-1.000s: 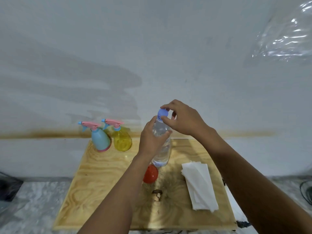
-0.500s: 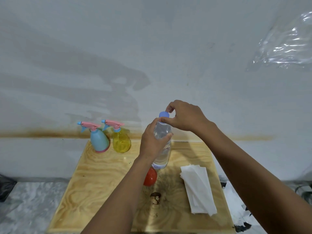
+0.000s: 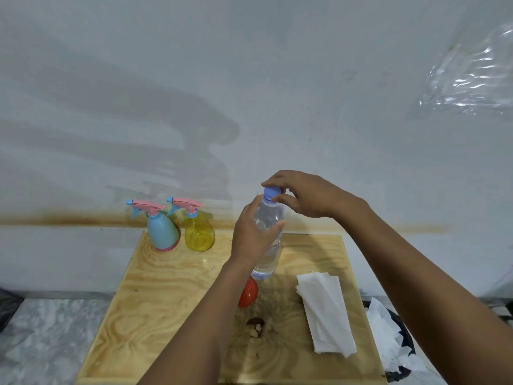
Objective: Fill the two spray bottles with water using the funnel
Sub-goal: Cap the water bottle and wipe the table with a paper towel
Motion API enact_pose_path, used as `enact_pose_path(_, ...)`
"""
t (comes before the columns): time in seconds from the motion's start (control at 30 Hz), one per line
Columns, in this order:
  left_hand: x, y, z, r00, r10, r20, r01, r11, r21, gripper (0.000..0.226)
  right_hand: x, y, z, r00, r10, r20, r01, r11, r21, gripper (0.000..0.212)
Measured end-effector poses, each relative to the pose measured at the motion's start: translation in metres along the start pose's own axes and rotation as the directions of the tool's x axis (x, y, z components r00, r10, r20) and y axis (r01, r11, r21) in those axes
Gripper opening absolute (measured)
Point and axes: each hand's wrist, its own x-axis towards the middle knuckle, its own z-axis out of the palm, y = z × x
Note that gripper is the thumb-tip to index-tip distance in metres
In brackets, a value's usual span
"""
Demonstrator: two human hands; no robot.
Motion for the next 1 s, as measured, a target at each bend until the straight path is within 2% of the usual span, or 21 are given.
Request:
enact_pose_path(0.13, 0.000, 0.002, -0.001, 1.000, -0.007, -0.001, 0.007, 1.000, -0.006, 0.078, 0.000, 0.003, -0.006, 0.997, -0.002, -0.076, 0.011, 0.994, 0.107, 0.037)
enact_pose_path(0.43, -0.001, 0.002, -0.001, 1.000, -0.012, -0.007, 0.012, 1.000, 0.009, 0.077, -0.001, -0.007, -0.007, 1.000, -0.005, 0.009, 0.006, 0.998, -0.069, 0.036)
enact_pose_path(0.57, -0.003, 0.005, -0.002, 1.000, -0.024, -0.008, 0.024, 1.000, -0.012, 0.077, 0.003, -0.009, -0.004, 0.992, 0.111, -0.054, -0.115, 0.991, -0.069, 0.034)
enact_pose_path(0.7, -0.004, 0.009, -0.002, 1.000, 0.006, 0.005, -0.006, 1.000, 0.003, 0.060, 0.009, -0.011, 0.000, 0.964, 0.233, -0.125, -0.246, 0.964, -0.104, 0.050)
enact_pose_path(0.8, -0.004, 0.008, -0.004, 1.000, -0.030, 0.007, 0.031, 0.999, -0.027, 0.077, 0.006, -0.006, -0.005, 0.986, 0.165, -0.018, -0.165, 0.986, -0.013, 0.059)
enact_pose_path(0.87, -0.004, 0.008, -0.004, 0.999, -0.038, 0.009, 0.038, 0.999, -0.029, 0.082, 0.002, -0.003, -0.009, 0.994, 0.089, 0.059, -0.095, 0.990, 0.100, 0.054)
enact_pose_path(0.93, -0.006, 0.009, -0.003, 0.999, -0.039, 0.015, 0.039, 0.999, -0.037, 0.081, 0.002, 0.002, -0.007, 0.997, 0.061, 0.036, -0.066, 0.990, 0.127, 0.039)
enact_pose_path(1.0, -0.006, 0.009, -0.003, 0.999, -0.046, 0.012, 0.047, 0.998, -0.048, 0.080, 0.003, 0.001, -0.002, 0.993, 0.108, -0.038, -0.102, 0.985, 0.137, 0.034)
